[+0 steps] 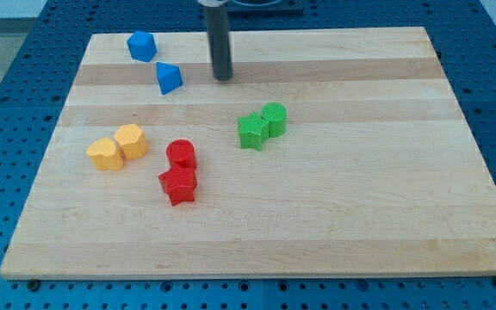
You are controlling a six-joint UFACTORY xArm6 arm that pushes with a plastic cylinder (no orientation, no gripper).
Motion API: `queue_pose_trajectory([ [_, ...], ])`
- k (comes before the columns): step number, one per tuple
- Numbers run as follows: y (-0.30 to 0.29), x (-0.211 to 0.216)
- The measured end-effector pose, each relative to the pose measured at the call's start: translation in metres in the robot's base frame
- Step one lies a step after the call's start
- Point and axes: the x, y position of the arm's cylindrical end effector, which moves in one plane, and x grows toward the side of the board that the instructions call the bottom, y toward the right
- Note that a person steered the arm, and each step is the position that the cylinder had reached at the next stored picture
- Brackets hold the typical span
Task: Move your arm closer to the green circle
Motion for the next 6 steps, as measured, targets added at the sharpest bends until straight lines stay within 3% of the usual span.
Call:
queue_pose_trajectory([
  [3, 0.118, 0.072],
  [5, 0.102, 0.127],
  [6, 0.070, 0.127],
])
